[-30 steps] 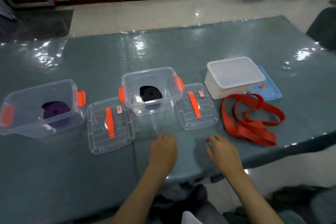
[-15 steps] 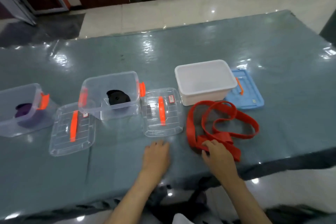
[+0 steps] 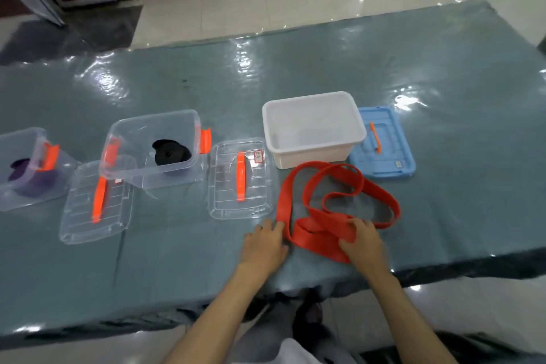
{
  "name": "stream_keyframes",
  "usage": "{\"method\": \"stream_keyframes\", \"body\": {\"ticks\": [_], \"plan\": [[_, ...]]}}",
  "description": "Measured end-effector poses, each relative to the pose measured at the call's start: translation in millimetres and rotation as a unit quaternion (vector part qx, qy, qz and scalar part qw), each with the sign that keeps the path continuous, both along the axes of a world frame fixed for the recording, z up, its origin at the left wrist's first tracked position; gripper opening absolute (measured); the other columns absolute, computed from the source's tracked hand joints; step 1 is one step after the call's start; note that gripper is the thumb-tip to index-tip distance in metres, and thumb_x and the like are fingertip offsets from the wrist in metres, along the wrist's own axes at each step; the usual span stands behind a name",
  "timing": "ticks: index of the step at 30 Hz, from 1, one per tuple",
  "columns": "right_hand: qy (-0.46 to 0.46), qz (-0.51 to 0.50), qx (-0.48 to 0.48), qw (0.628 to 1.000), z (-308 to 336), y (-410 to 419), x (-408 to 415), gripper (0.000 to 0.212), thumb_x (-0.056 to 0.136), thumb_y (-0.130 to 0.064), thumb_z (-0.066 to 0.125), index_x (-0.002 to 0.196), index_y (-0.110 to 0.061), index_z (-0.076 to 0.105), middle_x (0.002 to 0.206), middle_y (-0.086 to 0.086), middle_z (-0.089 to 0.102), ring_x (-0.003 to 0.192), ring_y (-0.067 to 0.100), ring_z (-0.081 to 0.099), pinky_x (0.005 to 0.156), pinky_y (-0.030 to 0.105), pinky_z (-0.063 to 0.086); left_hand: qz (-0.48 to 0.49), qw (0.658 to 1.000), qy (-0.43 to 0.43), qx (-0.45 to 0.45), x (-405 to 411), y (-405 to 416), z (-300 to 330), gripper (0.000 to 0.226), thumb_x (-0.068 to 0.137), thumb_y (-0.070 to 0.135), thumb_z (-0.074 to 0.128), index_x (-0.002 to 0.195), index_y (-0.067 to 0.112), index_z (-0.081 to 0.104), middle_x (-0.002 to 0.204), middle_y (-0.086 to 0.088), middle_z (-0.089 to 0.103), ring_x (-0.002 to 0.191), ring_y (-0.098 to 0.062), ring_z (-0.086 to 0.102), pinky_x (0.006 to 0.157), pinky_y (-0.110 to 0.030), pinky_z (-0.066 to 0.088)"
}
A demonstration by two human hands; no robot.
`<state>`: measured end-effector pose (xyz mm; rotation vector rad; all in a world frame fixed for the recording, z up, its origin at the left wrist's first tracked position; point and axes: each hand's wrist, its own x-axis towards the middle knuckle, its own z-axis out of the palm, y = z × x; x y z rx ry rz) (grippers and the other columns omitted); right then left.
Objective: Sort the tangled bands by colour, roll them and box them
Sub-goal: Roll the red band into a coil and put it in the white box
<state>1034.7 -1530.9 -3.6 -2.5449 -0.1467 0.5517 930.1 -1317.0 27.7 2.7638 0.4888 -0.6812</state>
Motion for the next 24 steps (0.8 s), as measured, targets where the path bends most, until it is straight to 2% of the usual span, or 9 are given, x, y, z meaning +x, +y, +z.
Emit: {"method": "stream_keyframes", "body": {"ticks": [2, 5, 9, 11, 14, 16, 18, 21, 24], "plan": [[-0.023, -0.024, 0.057, 0.998, 2.5, -2.9, 11.1, 0.045, 0.079, -0.012, 0.088, 0.120, -0.003, 0.071, 0.116, 0.018, 0.071, 0.110, 0.036, 0.067, 0.094, 0.041, 0.049, -0.018, 1.000, -0.007, -0.016, 8.7, -1.0, -12.8, 0.068, 0.095, 0.043, 0.066, 0.154, 0.026, 0.036, 0.157, -0.005, 0.035, 0.142, -0.032, 0.040, 0.111, -0.048, 0.042], [-0.028, -0.077, 0.138, 0.987, 15.7, -1.0, 27.4, 0.037, 0.080, -0.022, 0.091, 0.112, -0.010, 0.075, 0.100, 0.007, 0.075, 0.094, 0.025, 0.069, 0.085, 0.032, 0.049, -0.079, 0.996, -0.022, -0.017, 26.4, -4.8, -28.8, 0.082, 0.091, 0.045, 0.070, 0.161, 0.030, 0.029, 0.165, -0.002, 0.027, 0.150, -0.028, 0.030, 0.116, -0.046, 0.036], [0.008, -0.149, 0.232, 0.961, 39.1, 4.7, 50.7, 0.021, 0.087, -0.025, 0.087, 0.102, -0.012, 0.079, 0.089, 0.009, 0.078, 0.087, 0.034, 0.074, 0.084, 0.051, 0.061, -0.114, 0.993, -0.029, -0.023, 49.2, -5.8, -38.4, 0.063, 0.093, 0.038, 0.070, 0.151, 0.029, 0.047, 0.162, 0.002, 0.036, 0.144, -0.027, 0.040, 0.113, -0.041, 0.039], [0.031, -0.166, 0.270, 0.948, 50.5, 4.9, 60.8, 0.019, 0.088, -0.027, 0.086, 0.094, -0.010, 0.080, 0.086, 0.011, 0.077, 0.084, 0.034, 0.075, 0.079, 0.053, 0.064, -0.108, 0.993, -0.045, -0.028, 60.0, -1.3, -37.5, 0.056, 0.093, 0.036, 0.071, 0.144, 0.027, 0.052, 0.153, 0.001, 0.046, 0.137, -0.028, 0.046, 0.111, -0.044, 0.041], [0.024, -0.204, 0.294, 0.933, 61.1, -0.4, 75.0, 0.033, 0.088, -0.038, 0.082, 0.073, -0.009, 0.075, 0.062, 0.001, 0.068, 0.059, 0.010, 0.065, 0.058, 0.034, 0.061, -0.091, 0.991, -0.076, -0.059, 75.6, 11.7, -32.9, 0.053, 0.092, 0.040, 0.072, 0.140, 0.027, 0.054, 0.142, 0.001, 0.053, 0.132, -0.027, 0.050, 0.104, -0.041, 0.042], [-0.018, -0.214, 0.267, 0.939, 64.0, -6.9, 84.1, 0.039, 0.096, -0.036, 0.075, 0.064, -0.015, 0.072, 0.052, -0.007, 0.063, 0.051, 0.003, 0.055, 0.054, 0.028, 0.050, -0.073, 0.981, -0.112, -0.141, 82.0, 17.7, -29.7, 0.050, 0.095, 0.035, 0.072, 0.140, 0.021, 0.057, 0.138, -0.004, 0.057, 0.129, -0.028, 0.056, 0.101, -0.038, 0.044], [-0.014, -0.228, 0.271, 0.935, 64.6, -10.8, 91.4, 0.037, 0.101, -0.035, 0.070, 0.069, -0.017, 0.077, 0.051, -0.008, 0.066, 0.050, 0.003, 0.057, 0.053, 0.028, 0.050, -0.027, 0.959, -0.146, -0.241, 84.4, 19.1, -23.0, 0.049, 0.097, 0.020, 0.072, 0.143, 0.015, 0.057, 0.136, -0.008, 0.061, 0.125, -0.027, 0.060, 0.104, -0.032, 0.044], [0.043, -0.261, 0.310, 0.913, 68.8, -6.6, 98.8, 0.041, 0.102, -0.034, 0.068, 0.070, -0.012, 0.081, 0.056, -0.002, 0.070, 0.051, 0.016, 0.066, 0.051, 0.033, 0.060, 0.078, 0.915, -0.183, -0.352, 89.0, 15.2, -9.2, 0.049, 0.095, 0.005, 0.073, 0.141, 0.009, 0.059, 0.131, -0.010, 0.067, 0.120, -0.024, 0.064, 0.108, -0.029, 0.047], [0.118, -0.248, 0.362, 0.891, 74.8, 2.7, 105.9, 0.036, 0.100, -0.033, 0.070, 0.072, -0.014, 0.083, 0.069, 0.011, 0.075, 0.052, 0.023, 0.069, 0.045, 0.038, 0.061, 0.130, 0.875, -0.200, -0.422, 95.8, 6.5, 1.6, 0.049, 0.090, -0.002, 0.075, 0.135, 0.008, 0.062, 0.127, -0.007, 0.069, 0.117, -0.016, 0.065, 0.101, -0.016, 0.048]]}}
